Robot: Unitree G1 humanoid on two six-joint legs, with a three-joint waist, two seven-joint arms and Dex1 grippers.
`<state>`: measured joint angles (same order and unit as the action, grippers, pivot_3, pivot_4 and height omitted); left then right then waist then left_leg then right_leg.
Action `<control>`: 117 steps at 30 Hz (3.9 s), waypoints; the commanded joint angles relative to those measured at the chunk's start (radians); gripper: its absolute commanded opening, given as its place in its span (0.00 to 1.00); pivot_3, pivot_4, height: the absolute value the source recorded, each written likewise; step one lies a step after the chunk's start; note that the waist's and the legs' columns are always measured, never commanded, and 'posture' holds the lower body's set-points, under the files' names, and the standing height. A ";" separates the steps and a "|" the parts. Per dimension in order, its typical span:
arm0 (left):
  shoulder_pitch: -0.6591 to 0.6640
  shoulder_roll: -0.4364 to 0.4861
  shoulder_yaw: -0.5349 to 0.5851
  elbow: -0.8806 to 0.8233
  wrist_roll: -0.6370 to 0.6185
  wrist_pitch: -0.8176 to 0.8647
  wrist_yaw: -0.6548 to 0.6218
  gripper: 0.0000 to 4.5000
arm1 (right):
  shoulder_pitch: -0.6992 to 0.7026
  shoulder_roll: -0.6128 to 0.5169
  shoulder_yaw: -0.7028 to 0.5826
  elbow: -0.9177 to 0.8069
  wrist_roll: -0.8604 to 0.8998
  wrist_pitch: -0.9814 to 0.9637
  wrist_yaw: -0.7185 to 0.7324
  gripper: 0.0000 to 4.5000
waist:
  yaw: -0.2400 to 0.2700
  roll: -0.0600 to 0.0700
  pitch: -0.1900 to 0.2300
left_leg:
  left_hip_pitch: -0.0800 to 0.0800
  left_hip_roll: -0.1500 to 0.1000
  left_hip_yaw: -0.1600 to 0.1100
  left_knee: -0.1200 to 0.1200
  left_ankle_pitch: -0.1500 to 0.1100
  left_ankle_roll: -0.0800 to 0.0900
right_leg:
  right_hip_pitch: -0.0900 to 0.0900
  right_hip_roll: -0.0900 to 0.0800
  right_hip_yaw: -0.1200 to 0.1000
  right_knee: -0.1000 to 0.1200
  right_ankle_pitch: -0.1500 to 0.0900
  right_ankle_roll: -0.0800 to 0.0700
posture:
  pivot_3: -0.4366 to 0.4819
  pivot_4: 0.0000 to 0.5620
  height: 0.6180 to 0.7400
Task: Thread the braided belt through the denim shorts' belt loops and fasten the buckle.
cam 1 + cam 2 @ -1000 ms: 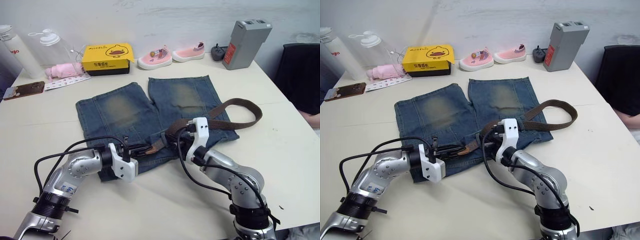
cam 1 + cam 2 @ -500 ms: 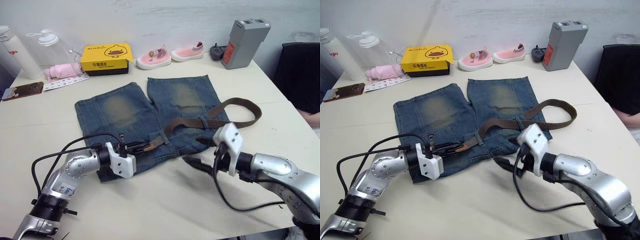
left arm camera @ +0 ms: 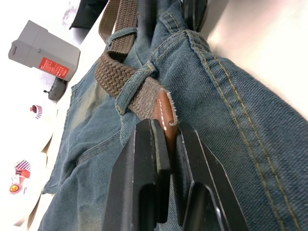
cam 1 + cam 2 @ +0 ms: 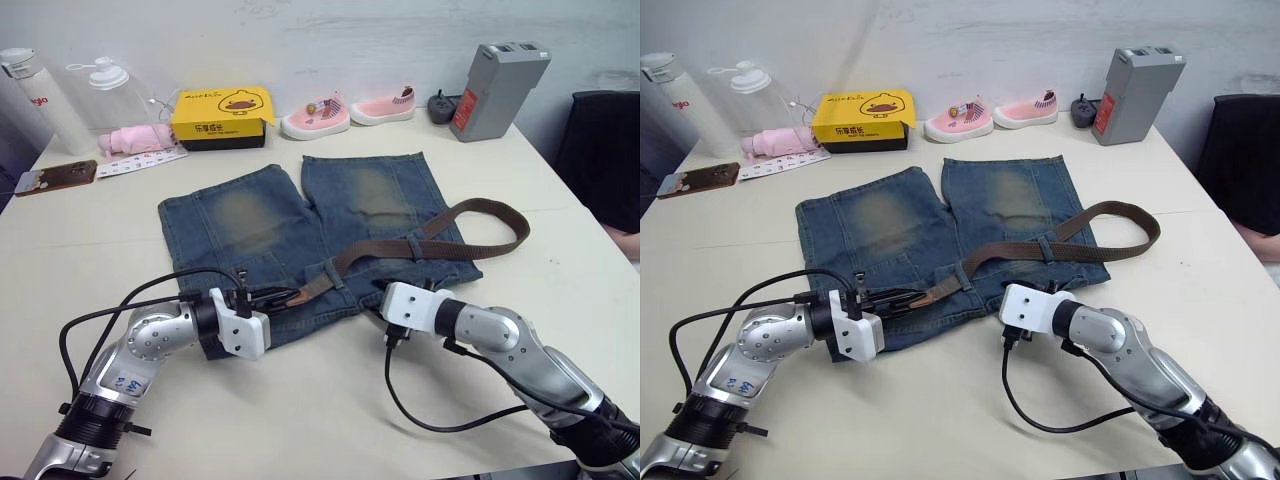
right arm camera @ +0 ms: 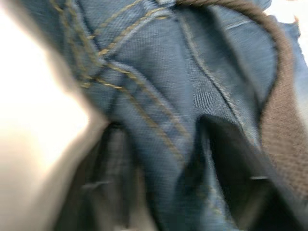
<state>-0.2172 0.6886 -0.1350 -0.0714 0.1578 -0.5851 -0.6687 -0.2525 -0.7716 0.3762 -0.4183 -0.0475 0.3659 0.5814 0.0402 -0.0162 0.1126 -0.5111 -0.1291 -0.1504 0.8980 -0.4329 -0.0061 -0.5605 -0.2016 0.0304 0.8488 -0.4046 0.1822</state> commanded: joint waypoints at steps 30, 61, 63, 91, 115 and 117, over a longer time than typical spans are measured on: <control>0.043 0.037 0.079 -0.084 -0.003 -0.083 0.062 0.00 | 0.103 -0.161 -0.715 -0.070 0.533 0.556 0.283 0.99 | 0.054 0.009 0.005 | -0.005 -0.013 -0.002 0.010 -0.005 0.012 | 0.002 -0.002 0.002 0.004 -0.003 -0.005 | 0.48 0.27 0.15; -0.004 0.089 0.107 -0.054 0.074 -0.306 0.121 0.00 | -0.035 0.491 -0.422 -0.003 2.020 0.485 -1.100 0.29 | 0.005 0.004 0.002 | -0.013 -0.009 -0.005 0.011 -0.002 0.008 | -0.010 0.001 0.005 0.013 -0.001 -0.004 | 0.48 0.27 0.15; -0.006 0.084 0.106 -0.060 0.078 -0.295 0.123 0.00 | -0.037 0.484 -0.416 -0.003 2.020 0.477 -1.098 0.07 | 0.005 0.004 0.002 | -0.012 -0.009 -0.005 0.011 -0.002 0.008 | -0.010 0.001 0.005 0.013 -0.001 -0.004 | 0.48 0.27 0.15; 0.302 0.102 0.266 -0.435 -0.716 0.802 -0.045 0.63 | -0.018 0.437 -0.425 0.113 1.452 0.405 -0.848 0.00 | -0.014 0.007 0.002 | -0.008 -0.009 -0.005 0.006 -0.003 0.009 | -0.008 0.000 0.009 0.014 -0.003 -0.008 | 0.48 0.27 0.15; 0.148 0.075 0.068 -0.135 -0.061 0.171 -0.034 0.63 | -0.093 0.545 -0.272 0.022 1.222 0.605 -0.829 0.00 | -0.011 0.006 0.002 | -0.009 -0.009 -0.004 0.007 -0.002 0.007 | -0.008 -0.002 0.009 0.013 -0.004 -0.009 | 0.48 0.27 0.15; 0.125 0.065 0.053 -0.090 -0.007 0.107 -0.006 0.63 | -0.093 0.552 -0.281 0.024 1.217 0.618 -0.828 0.00 | -0.012 0.006 0.002 | -0.009 -0.009 -0.004 0.007 -0.002 0.007 | -0.009 -0.001 0.009 0.013 -0.004 -0.008 | 0.48 0.27 0.15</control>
<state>-0.0791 0.7584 -0.0737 -0.1776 0.1042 -0.4103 -0.7053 -0.3406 -0.2293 0.1061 -0.3833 1.1659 0.9697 -0.2484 0.0281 -0.0099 0.1145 -0.5196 -0.1381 -0.1544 0.9046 -0.4351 0.0006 -0.5693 -0.2025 0.0388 0.8624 -0.4081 0.1738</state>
